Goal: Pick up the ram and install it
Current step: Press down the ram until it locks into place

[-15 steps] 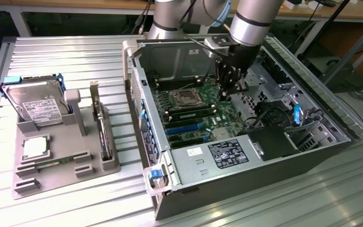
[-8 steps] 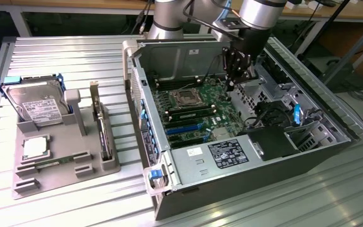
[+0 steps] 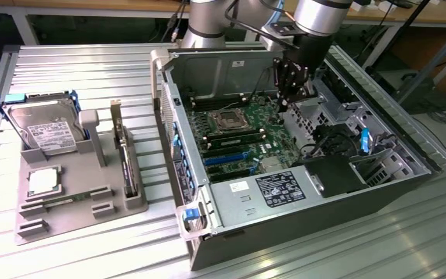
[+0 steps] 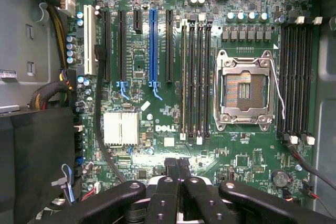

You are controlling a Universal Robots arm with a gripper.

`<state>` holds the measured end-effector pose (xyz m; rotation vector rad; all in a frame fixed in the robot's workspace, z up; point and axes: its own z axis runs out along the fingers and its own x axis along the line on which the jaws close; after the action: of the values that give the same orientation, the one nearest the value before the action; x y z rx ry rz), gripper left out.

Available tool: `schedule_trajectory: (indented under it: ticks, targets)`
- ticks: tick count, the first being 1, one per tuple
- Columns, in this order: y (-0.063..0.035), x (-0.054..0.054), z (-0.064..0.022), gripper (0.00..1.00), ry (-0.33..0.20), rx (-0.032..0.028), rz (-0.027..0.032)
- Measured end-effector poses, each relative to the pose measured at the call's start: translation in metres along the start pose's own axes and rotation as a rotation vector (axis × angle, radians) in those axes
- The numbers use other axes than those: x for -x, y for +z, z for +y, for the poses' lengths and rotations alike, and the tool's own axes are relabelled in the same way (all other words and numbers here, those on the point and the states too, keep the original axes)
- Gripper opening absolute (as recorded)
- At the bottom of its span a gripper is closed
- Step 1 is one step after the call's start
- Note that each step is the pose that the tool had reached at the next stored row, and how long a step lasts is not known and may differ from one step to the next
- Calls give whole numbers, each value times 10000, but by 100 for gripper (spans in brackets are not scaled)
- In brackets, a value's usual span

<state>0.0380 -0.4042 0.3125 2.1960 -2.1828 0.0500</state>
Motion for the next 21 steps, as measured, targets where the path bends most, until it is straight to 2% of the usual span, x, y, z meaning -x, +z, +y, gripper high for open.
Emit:
schedule_trajectory:
  ticks: [14,21]
  targets:
    - [0,0,0,11,2,0,0]
    - [2,1,0,11,1252,68,-13]
